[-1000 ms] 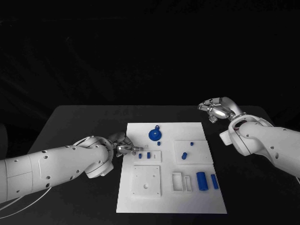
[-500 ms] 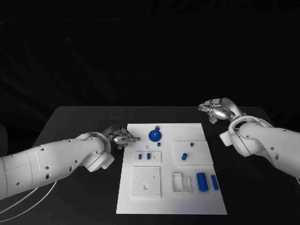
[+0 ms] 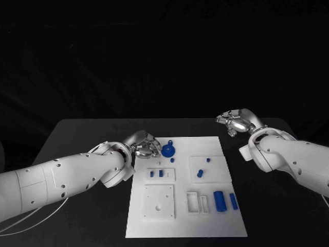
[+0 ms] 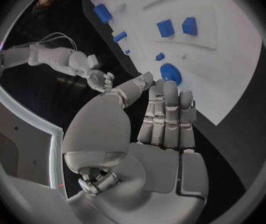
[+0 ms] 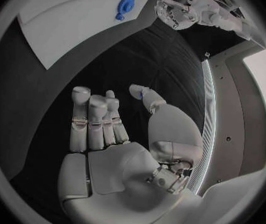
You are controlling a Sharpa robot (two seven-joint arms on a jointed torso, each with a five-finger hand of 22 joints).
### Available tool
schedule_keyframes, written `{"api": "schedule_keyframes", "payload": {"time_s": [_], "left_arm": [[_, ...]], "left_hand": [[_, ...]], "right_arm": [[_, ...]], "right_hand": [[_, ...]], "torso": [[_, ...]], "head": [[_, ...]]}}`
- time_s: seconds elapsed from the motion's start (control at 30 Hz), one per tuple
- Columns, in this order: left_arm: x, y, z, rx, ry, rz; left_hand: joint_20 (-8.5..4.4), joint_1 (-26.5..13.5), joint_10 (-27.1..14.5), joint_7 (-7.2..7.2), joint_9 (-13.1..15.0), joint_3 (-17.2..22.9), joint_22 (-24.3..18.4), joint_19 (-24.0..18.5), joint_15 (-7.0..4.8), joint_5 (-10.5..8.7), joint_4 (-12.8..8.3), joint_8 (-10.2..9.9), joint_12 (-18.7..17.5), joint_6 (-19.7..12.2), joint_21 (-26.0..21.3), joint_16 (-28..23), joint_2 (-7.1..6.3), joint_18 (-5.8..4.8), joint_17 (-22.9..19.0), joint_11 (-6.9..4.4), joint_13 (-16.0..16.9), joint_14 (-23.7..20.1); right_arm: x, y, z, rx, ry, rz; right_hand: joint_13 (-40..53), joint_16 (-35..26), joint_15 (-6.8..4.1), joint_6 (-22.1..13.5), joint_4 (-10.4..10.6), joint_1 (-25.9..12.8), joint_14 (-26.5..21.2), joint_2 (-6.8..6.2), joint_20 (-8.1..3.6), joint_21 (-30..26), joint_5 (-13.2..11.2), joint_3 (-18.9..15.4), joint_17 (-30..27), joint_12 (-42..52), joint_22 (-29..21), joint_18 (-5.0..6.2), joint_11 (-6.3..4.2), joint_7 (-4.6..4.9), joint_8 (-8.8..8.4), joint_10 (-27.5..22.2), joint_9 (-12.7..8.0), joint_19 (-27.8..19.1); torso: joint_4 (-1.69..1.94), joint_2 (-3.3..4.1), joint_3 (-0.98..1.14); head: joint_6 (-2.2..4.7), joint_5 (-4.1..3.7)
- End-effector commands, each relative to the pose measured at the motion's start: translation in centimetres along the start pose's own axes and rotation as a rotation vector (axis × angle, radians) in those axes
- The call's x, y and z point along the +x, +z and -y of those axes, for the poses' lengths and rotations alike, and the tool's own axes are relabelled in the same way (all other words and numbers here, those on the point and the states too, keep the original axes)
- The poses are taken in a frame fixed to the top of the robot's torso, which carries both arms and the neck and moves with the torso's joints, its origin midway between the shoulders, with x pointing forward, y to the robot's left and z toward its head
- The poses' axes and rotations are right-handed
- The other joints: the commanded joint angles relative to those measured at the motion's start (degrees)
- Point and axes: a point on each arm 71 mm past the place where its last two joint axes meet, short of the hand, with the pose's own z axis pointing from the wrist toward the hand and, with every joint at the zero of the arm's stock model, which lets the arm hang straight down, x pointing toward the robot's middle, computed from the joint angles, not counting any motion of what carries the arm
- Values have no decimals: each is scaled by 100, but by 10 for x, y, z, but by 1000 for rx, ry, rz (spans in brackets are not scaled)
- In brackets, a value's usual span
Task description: Assemble the parts on the task board
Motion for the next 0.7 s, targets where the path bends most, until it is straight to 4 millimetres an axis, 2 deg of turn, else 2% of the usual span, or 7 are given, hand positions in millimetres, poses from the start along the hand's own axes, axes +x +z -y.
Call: {"api": "schedule_keyframes", "payload": {"time_s": [0.03, 0.13, 0.37, 0.43, 0.5, 0.63, 0.7], "left_arm": [[7, 5, 22, 199, 264, -22], [12, 9, 31, 240, 341, -25], [23, 24, 47, 296, 467, -87], [27, 28, 50, 317, 502, -97], [30, 31, 53, 325, 531, -105], [35, 39, 55, 324, 578, -120], [36, 42, 56, 323, 585, -119]], "left_hand": [[-360, 27, -40, -29, -39, -49, 7, -15, 54, -20, 4, -41, -190, -35, -40, -44, -60, 93, 12, 59, -75, -1], [-330, 80, -43, -18, -89, -49, 14, 25, 80, -36, 13, -70, -356, -49, -34, -27, -116, 131, 30, 87, -143, 43], [-318, 94, 6, -22, -129, -62, 21, 68, 83, -82, 37, -77, -472, -26, -27, -13, -193, 157, 46, 93, -186, 74], [-300, -19, 39, -58, -131, -125, 24, 51, 94, -246, 113, -30, -522, 83, -36, -31, -255, 145, 46, 101, -202, 43], [-287, -59, 28, -53, -153, -166, 18, -7, 111, -250, 137, -53, -576, 59, -74, -81, -313, 141, 31, 117, -220, -36], [-278, 60, 59, -49, -186, -109, 14, -42, 115, -218, 124, -75, -633, 53, -104, -110, -280, 142, 26, 121, -236, -63], [-276, 103, 59, -42, -208, -83, 19, -33, 118, -170, 125, -88, -678, 48, -102, -99, -279, 141, 35, 125, -250, -42]], "right_arm": [[2, 0, -2, -14, 1, -11], [3, 1, -2, -15, 2, -13], [5, 1, -3, -16, 3, -15], [6, 1, -4, -17, 4, -16], [6, 2, -5, -18, 4, -17], [7, 2, -5, -19, 5, -19], [8, 2, -6, -20, 6, -21]], "right_hand": [[-9, 16, -14, -11, -28, -36, 31, 15, -47, -34, 33, 13, -5, 37, 93, 332, -45, 42, 20, -14, -8, 4], [-10, 16, -14, -12, -28, -35, 30, 16, -47, -35, 32, 13, -6, 37, 93, 332, -45, 42, 19, -14, -8, 4], [-11, 15, -14, -12, -28, -34, 30, 17, -47, -35, 32, 15, -6, 37, 93, 332, -45, 42, 19, -15, -8, 4], [-11, 15, -14, -12, -28, -34, 30, 17, -47, -35, 32, 15, -6, 37, 93, 332, -45, 42, 19, -15, -8, 4], [-11, 15, -14, -12, -29, -34, 30, 17, -47, -35, 32, 15, -6, 38, 93, 332, -45, 42, 19, -15, -8, 4], [-12, 15, -14, -12, -29, -33, 30, 18, -47, -35, 32, 15, -6, 38, 93, 332, -45, 42, 19, -15, -8, 3], [-12, 15, -14, -12, -29, -33, 30, 18, -47, -35, 32, 16, -6, 38, 93, 332, -45, 42, 19, -15, -8, 3]], "torso": [[-5, 5, -3], [-2, 7, -1], [-11, 10, -5], [-7, 9, 1], [-11, 11, 2], [-8, 12, -8], [-10, 15, -5]], "head": [[26, -19], [42, -38], [62, -61], [63, -67], [60, -64], [55, -75], [51, -70]]}}
